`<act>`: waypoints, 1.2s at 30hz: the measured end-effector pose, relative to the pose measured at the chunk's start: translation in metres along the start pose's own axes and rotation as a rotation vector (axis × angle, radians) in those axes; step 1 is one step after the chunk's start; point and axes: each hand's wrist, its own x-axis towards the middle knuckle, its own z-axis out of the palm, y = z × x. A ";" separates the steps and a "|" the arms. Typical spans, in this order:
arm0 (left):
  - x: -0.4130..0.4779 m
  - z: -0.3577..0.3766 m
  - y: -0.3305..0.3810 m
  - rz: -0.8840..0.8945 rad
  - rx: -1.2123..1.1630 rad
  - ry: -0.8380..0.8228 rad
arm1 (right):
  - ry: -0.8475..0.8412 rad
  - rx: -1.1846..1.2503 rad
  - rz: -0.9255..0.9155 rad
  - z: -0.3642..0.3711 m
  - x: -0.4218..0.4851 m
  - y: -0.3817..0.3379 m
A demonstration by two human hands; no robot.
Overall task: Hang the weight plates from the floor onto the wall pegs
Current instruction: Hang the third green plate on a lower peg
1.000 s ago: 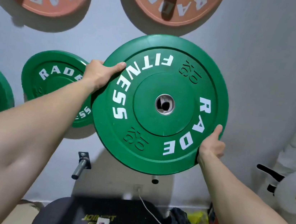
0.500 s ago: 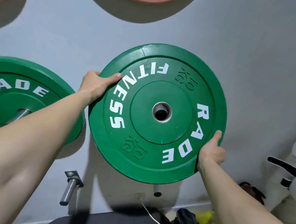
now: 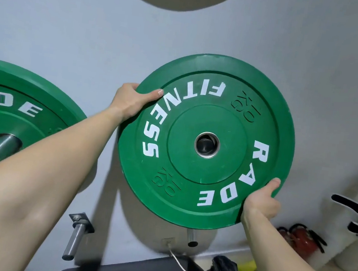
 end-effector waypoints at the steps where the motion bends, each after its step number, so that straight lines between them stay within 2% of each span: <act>1: 0.002 0.000 0.000 0.018 -0.002 0.007 | -0.002 -0.002 -0.007 0.002 0.000 0.003; 5: -0.001 0.002 0.000 0.080 0.017 0.047 | -0.048 -0.018 -0.019 0.007 -0.007 0.011; 11: -0.012 0.002 0.010 0.147 0.091 0.088 | -0.168 -0.085 0.277 0.039 -0.005 -0.010; 17: -0.020 0.003 0.031 0.170 0.182 0.099 | -0.395 -0.040 0.265 0.051 -0.072 -0.063; 23: -0.016 0.007 0.061 0.257 0.412 0.092 | -0.641 0.034 0.285 0.059 -0.060 -0.065; 27: -0.002 0.019 0.067 0.235 0.605 0.183 | -0.693 0.085 0.306 0.065 -0.062 -0.082; 31: 0.011 0.038 0.059 0.160 0.500 0.335 | -0.713 0.109 0.364 0.082 -0.055 -0.089; 34: 0.020 0.046 0.055 0.201 0.550 0.440 | -0.699 0.116 0.405 0.094 -0.048 -0.094; 36: 0.027 0.047 0.052 0.238 0.571 0.437 | -0.701 0.124 0.408 0.101 -0.045 -0.094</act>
